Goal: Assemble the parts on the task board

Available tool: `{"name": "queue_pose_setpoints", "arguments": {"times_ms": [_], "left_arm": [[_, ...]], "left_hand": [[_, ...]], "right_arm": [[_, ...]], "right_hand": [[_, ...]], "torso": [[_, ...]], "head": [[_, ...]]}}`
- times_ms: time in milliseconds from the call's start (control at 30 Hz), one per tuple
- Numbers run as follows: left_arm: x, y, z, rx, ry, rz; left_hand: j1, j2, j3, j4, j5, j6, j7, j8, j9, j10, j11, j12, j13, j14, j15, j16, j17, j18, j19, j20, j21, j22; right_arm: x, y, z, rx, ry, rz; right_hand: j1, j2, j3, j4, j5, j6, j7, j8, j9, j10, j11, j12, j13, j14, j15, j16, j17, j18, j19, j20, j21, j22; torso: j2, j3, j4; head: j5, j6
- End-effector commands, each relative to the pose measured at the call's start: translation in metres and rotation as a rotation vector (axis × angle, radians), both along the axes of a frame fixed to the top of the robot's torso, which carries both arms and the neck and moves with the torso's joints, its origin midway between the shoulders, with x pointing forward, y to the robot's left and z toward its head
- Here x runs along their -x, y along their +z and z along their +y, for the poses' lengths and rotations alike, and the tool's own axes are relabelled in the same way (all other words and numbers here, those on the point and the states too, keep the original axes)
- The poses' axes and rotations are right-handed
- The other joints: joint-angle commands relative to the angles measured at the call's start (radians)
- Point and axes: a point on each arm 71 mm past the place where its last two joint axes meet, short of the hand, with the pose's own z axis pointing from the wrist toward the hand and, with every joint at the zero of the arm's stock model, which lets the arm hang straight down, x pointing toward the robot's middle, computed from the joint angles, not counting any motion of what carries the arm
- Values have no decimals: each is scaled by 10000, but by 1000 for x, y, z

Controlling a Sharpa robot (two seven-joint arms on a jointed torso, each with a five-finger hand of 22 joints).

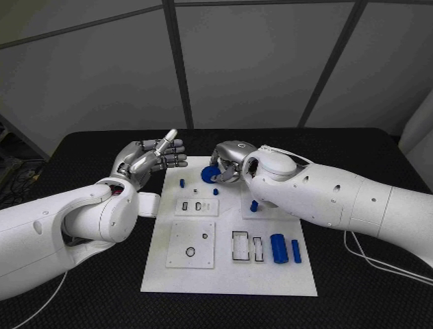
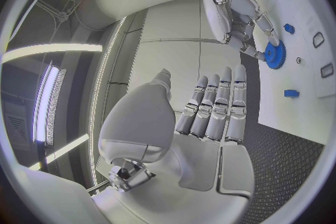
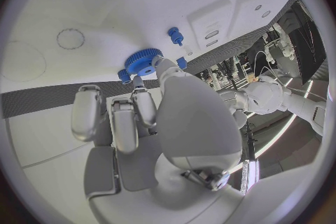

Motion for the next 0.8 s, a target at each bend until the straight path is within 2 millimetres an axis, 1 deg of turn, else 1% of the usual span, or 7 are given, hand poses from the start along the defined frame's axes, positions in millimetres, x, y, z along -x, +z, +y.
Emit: {"name": "queue_pose_setpoints", "arguments": {"times_ms": [33, 100, 233, 367, 567, 767, 800], "left_arm": [[0, 2, -1, 1, -120, -102], [0, 2, -1, -4, -112, -99], [0, 2, 0, -7, -108, -92], [0, 2, 0, -10, -103, -87], [0, 2, 1, -19, -87, -84], [-1, 1, 4, -49, -23, -81], [-1, 1, 4, -55, -9, -80]], "left_hand": [[93, 41, -84, 8, -40, -68, 54, -70, -6, -97, -5, -54, -17, -52, 5, -57, 19, -64, -68, 26, 21, 5], [93, 41, -84, 8, -40, -68, 54, -70, -6, -97, -5, -54, -17, -52, 5, -57, 19, -64, -68, 26, 21, 5], [93, 41, -84, 8, -40, -68, 54, -70, -6, -97, -5, -54, -17, -52, 5, -57, 19, -64, -68, 26, 21, 5], [93, 41, -84, 8, -40, -68, 54, -70, -6, -97, -5, -54, -17, -52, 5, -57, 19, -64, -68, 26, 21, 5], [93, 41, -84, 8, -40, -68, 54, -70, -6, -97, -5, -54, -17, -52, 5, -57, 19, -64, -68, 26, 21, 5], [94, 42, -89, 8, -41, -71, 56, -76, -6, -104, -4, -60, -17, -53, 7, -65, 22, -64, -74, 27, 21, 5], [95, 42, -92, 9, -41, -73, 57, -80, -6, -108, -3, -64, -17, -54, 8, -69, 24, -63, -77, 29, 21, 5]], "right_arm": [[0, 0, 1, 110, 94, 189], [0, -1, 1, 107, 133, 320], [0, -2, 0, 87, 134, 516], [0, -2, -3, -17, 5, 478], [1, 6, -13, -904, -185, -379], [8, 17, -35, -2111, -127, -1187], [10, 18, -40, -2277, -116, -1212]], "right_hand": [[-288, 49, -65, 205, 55, -30, -24, 11, 11, -9, 13, 26, 101, 910, 73, 8, 2034, -104, -8, 78, 1, 23], [-705, 120, -159, 480, 125, 115, -56, 81, 49, 54, -4, 116, 184, 920, 67, 26, 2079, -108, 16, 84, 16, 57], [-1682, 494, -274, 538, 385, 408, -117, 167, 107, 186, -49, 315, 377, 934, 32, 53, 2143, -123, 72, 58, 52, 137], [-2018, 545, -423, 509, 916, 482, -123, 136, 110, 210, -54, 369, 437, 941, 19, 65, 2174, -134, 109, 40, 74, 187], [-1892, 484, -489, 406, 1092, 515, -127, 113, 110, 340, -61, 554, 618, 966, 16, 109, 2286, -185, 281, 36, 193, 436], [-1375, 391, -459, 171, 1247, 535, -131, 70, 102, 364, -73, 587, 663, 969, 6, 116, 2303, -215, 387, 25, 268, 588], [-1323, 378, -459, 151, 1257, 528, -129, 60, 98, 362, -73, 583, 662, 968, 5, 114, 2296, -216, 387, 25, 268, 589]], "torso": [[-4, -2, 4], [-3, 1, 6], [-1, 4, 4], [-3, 7, -3], [-5, 19, -8], [-20, 36, -51], [-30, 44, -79]], "head": [[-3, 1], [0, 4], [-4, 0], [-3, 7], [-12, 33], [-9, 87], [-5, 95]]}}
